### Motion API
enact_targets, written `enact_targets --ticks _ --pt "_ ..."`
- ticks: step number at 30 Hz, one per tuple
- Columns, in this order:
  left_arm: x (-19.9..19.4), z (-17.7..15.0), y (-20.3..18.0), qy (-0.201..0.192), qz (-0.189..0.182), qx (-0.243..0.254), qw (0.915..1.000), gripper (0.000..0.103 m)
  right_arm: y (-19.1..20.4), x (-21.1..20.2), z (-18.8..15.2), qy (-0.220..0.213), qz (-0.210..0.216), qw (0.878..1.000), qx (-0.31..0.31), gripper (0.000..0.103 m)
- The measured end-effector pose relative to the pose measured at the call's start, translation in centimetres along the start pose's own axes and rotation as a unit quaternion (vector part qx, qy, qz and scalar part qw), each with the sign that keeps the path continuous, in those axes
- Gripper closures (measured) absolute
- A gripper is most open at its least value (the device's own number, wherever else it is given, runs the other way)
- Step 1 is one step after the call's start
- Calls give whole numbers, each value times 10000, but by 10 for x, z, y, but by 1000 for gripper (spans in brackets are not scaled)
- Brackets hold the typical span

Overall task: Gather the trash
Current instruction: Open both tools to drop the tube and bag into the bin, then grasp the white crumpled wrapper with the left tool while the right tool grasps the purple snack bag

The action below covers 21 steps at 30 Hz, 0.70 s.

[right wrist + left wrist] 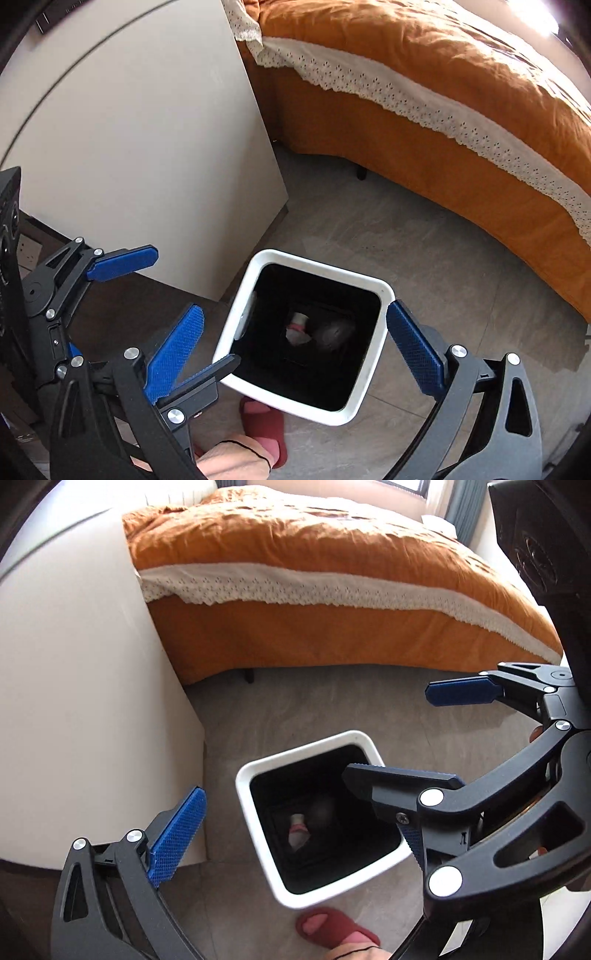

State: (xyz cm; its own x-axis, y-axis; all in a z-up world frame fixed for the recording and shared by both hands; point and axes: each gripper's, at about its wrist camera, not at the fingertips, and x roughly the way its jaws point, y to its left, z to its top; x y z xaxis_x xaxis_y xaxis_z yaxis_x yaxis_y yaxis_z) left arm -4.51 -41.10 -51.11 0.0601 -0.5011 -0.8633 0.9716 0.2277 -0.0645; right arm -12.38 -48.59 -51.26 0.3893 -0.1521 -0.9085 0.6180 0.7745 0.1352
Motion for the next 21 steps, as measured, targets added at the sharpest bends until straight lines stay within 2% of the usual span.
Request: enact_targets --ticks 4,9,12,17,21 --pt "-51 17 -2 -232 146 -139 9995 5 12 -52 16 -247 -78 9997 18 4" --pt "-145 43 -3 -601 392 -386 9967 5 40 -137 41 -777 -132 9968 -135 4" --pt "-201 58 0 -878 596 -535 9929 5 62 -197 61 -1198 12 9922 -355 4" --pt "-291 79 5 -1380 1142 -694 9814 5 95 -272 90 -1796 380 9803 -730 4" --pt "-348 86 17 -1737 1617 -921 9671 5 130 -316 109 -2183 723 9657 -1208 4"
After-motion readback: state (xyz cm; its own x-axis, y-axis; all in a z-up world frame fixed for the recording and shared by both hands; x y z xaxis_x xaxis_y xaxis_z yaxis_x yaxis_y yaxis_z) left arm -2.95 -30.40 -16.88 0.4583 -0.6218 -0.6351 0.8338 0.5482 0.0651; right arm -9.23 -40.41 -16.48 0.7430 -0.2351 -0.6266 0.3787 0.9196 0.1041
